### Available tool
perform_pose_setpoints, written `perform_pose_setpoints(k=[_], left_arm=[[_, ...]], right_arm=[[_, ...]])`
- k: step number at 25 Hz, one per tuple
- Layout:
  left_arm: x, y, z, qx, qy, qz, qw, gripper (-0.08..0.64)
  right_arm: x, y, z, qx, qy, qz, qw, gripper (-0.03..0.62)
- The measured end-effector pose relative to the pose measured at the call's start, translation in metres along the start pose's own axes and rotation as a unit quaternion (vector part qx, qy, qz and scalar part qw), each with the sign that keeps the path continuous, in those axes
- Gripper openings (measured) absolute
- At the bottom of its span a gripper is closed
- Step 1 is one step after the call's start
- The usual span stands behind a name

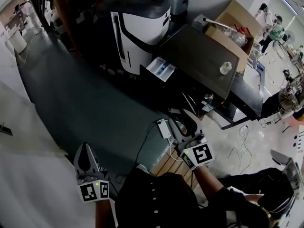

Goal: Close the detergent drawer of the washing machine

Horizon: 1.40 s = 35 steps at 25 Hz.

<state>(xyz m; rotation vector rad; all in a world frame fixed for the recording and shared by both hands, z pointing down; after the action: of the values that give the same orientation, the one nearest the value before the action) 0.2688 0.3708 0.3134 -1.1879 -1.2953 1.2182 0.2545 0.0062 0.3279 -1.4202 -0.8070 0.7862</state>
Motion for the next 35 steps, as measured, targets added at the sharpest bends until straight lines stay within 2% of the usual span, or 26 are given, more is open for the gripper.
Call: perform_pose_setpoints(k=[6, 12, 25, 35], left_arm=[[0.027, 0.037, 0.021, -0.007, -0.008, 0.005, 0.9999, 0.003], [0.03, 0.031, 0.039, 0.003, -0.011, -0.005, 0.9999, 0.004], [-0.003, 0.033, 0.12, 0.003, -0.014, 0.007, 0.9999, 0.004], [-0.026, 0.051, 0.171, 0.008, 0.019, 0.019, 0.9996, 0.003]], right_arm=[[0.014, 0.046, 0.033, -0.009, -0.003, -0.004, 1.0, 0.186], [0.008, 0.045, 0.043, -0.007, -0.015, -0.003, 1.0, 0.186], [-0.064, 0.037, 0.083, -0.001, -0.025, 0.006, 1.0, 0.184], [-0.125, 0.047, 0.125, -0.007, -0.01, 0.014, 1.0, 0.184]])
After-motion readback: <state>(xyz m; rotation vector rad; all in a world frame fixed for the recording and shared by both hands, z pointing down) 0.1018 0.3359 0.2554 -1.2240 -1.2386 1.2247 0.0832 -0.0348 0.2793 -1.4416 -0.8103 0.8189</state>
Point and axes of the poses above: the fingertips, and each gripper's own axes: z forward along the fingers, x to its left, y out of its top, the point moved 8 cm from there along -z, backward along the fingers, and after that the axes turned 13 degrees about y, right-handed, at the moved point
